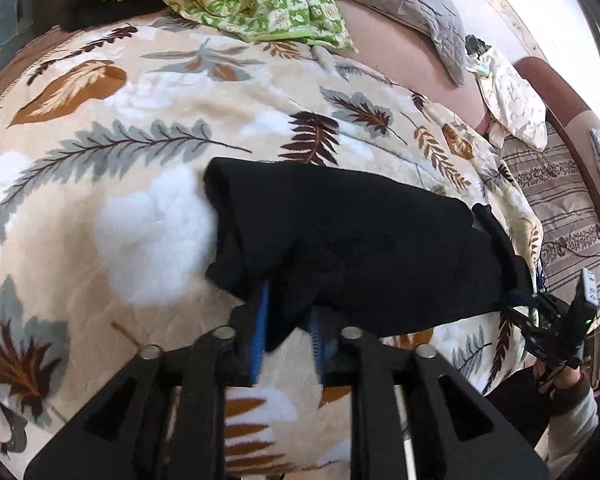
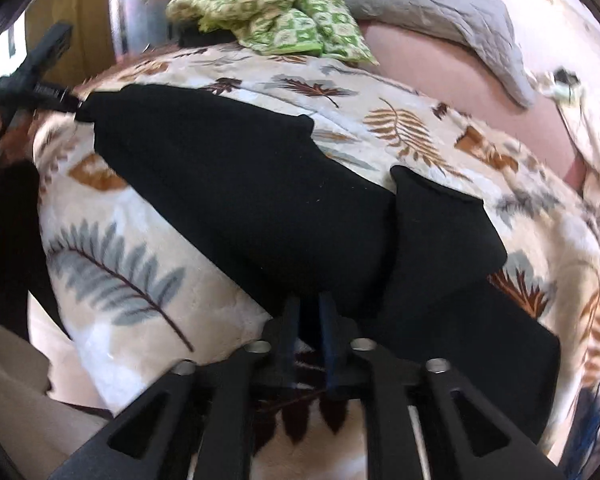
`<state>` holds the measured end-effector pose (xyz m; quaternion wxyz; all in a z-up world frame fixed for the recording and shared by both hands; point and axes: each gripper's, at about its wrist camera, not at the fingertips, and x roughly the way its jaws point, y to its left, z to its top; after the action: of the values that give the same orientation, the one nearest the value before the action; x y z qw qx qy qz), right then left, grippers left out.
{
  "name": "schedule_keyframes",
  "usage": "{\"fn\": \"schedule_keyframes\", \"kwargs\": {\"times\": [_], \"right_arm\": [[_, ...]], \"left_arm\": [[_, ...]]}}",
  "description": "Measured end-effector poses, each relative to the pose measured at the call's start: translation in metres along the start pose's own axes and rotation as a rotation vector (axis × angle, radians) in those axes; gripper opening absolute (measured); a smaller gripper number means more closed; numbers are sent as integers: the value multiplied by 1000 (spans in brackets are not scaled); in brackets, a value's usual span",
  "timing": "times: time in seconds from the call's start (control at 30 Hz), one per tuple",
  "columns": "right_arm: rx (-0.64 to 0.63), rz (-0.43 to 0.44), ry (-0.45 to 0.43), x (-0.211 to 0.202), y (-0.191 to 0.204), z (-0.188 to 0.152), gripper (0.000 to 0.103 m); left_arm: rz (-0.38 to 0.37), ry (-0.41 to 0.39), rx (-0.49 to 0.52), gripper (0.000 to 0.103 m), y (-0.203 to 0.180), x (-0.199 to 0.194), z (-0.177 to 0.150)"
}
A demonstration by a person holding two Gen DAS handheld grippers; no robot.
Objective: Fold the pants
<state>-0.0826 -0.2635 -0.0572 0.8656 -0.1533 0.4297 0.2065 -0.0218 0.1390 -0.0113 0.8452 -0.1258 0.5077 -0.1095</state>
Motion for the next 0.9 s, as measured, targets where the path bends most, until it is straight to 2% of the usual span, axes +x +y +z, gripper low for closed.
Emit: {"fn": "schedule_keyframes", "kwargs": {"times": [0.03,0.07,0.1,0.17,0.23,0.27,0.3,0.37,0.43,0.5,0.6,0.7,0.9], "right_arm": [[19,14,1,-4,-2,2,54],[46,28,-20,-14,-6,5,58],[65,25,-43,-21,-8,10,61],[109,-6,-84,-32,-18,23,61],[145,-63,-95,-29,-28,39,62],[153,-92,-92,-25,-32,46,62],[162,-134,-75,-15,-37,55,62],[172,-170,-39,4,-45,67,62],[190,-205,-15,24,-50,76,62],[212,-229,8,39,-55,81,62],[243,-270,30,53,-61,81,62],[274,-266,43,63,-66,80,62],[290,-308,58,72,-67,80,62]], "left_arm": [[12,-2,-9,37,1,-4,1],[22,-16,-18,43,2,-9,2],[22,-29,-20,44,3,-13,2],[28,-61,-18,45,0,-22,4],[51,-86,1,51,-8,-26,7],[57,-101,16,57,-14,-27,8],[59,-108,28,59,-18,-27,10],[74,-120,51,59,-28,-28,13],[91,-149,64,63,-38,-32,15],[87,-174,75,76,-46,-33,18],[96,-204,84,82,-59,-26,22],[110,-193,92,82,-69,-9,26],[140,-185,70,82,-82,25,25]]}}
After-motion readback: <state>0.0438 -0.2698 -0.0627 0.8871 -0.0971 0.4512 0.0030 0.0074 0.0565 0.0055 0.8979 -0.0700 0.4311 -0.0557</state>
